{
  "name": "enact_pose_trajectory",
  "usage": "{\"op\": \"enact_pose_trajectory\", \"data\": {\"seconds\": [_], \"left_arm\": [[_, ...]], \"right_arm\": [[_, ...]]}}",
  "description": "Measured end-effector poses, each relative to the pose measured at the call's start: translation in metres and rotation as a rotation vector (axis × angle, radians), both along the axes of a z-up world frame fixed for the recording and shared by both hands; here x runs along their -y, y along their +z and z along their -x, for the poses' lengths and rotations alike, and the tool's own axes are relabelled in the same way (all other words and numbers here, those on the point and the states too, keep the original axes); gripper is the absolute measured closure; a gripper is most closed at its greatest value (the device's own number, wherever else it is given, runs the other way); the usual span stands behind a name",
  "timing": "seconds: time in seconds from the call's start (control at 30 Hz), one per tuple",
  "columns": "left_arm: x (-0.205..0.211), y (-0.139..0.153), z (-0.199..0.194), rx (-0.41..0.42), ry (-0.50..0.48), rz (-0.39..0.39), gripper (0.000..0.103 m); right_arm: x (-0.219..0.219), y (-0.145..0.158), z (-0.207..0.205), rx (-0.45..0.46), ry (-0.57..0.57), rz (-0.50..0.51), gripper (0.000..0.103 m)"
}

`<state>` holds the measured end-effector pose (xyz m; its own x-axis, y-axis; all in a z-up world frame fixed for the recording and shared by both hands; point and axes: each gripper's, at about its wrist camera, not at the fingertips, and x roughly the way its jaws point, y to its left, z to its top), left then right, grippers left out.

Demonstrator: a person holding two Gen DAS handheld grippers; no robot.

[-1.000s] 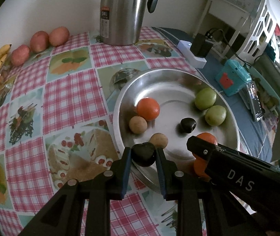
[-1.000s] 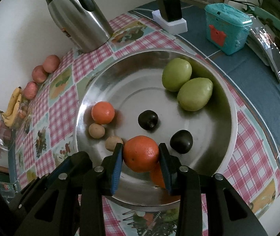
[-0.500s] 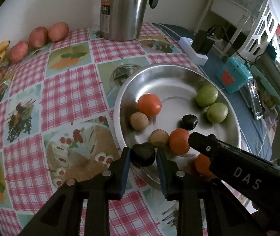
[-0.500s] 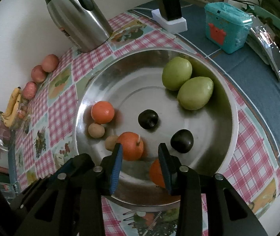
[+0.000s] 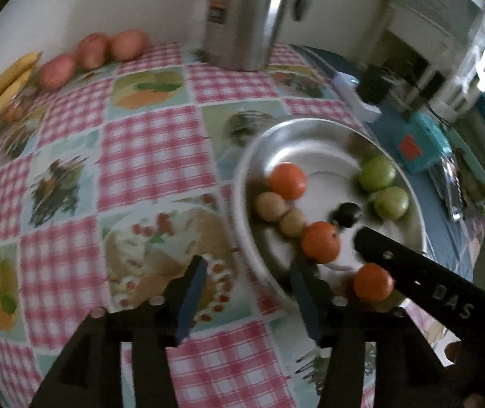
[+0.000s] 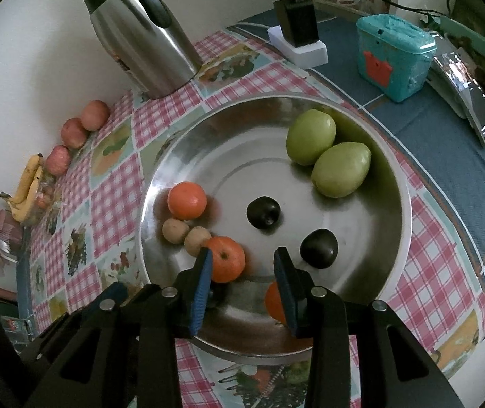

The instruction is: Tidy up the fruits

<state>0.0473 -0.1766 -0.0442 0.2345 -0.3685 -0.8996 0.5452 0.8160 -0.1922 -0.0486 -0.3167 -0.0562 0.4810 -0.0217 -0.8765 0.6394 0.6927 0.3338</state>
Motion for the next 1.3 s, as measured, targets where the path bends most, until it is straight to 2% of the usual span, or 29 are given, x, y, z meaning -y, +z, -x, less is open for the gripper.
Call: {"op": "enact_pose_trajectory", "data": {"seconds": [0.07,0.17,0.33,0.37,0.4,0.47,0.53,0.57,0.6,0.7,1.0,1.07,1.3], "left_arm": [[-0.011,-0.001,-0.005,-0.008,0.051,0.0,0.041],[-0.033,-0.002,-0.016,0.003,0.156,-0.034,0.03],[-0.07,-0.006,-0.03,0.035,0.306,-0.092,0.0],[-0.075,-0.006,-0.031,0.043,0.322,-0.102,0.0],[-0.081,-0.006,-0.031,0.051,0.337,-0.113,0.0],[-0.089,-0.005,-0.029,0.056,0.349,-0.116,0.0],[-0.093,-0.005,-0.026,0.06,0.352,-0.117,0.0],[-0.095,-0.003,-0.023,0.068,0.35,-0.12,0.0],[-0.095,-0.002,-0.021,0.078,0.345,-0.126,0.0],[-0.097,0.003,-0.011,0.117,0.331,-0.153,0.0],[-0.115,0.021,0.011,0.226,0.408,-0.252,0.0],[-0.117,0.025,0.014,0.247,0.431,-0.294,0.0],[-0.127,0.033,0.03,0.237,0.411,-0.288,0.0]], "right_arm": [[-0.001,0.001,0.001,0.004,0.004,0.001,0.065],[-0.007,0.003,0.002,0.009,0.024,0.008,0.065],[-0.021,0.004,0.0,0.011,0.077,0.025,0.064],[-0.024,0.004,-0.001,0.01,0.088,0.03,0.06],[-0.029,0.004,-0.002,0.009,0.109,0.038,0.049],[-0.037,0.005,-0.003,0.009,0.135,0.048,0.041],[-0.047,0.004,-0.005,0.003,0.171,0.068,0.04],[-0.051,0.004,-0.005,0.0,0.188,0.076,0.036],[-0.055,0.003,-0.005,-0.002,0.198,0.081,0.027],[-0.063,0.003,-0.004,0.001,0.216,0.095,0.016],[-0.077,0.006,0.004,0.004,0.259,0.135,0.015],[-0.079,0.011,0.007,0.014,0.264,0.142,0.015],[-0.084,0.018,0.012,0.021,0.273,0.167,0.015]]}}
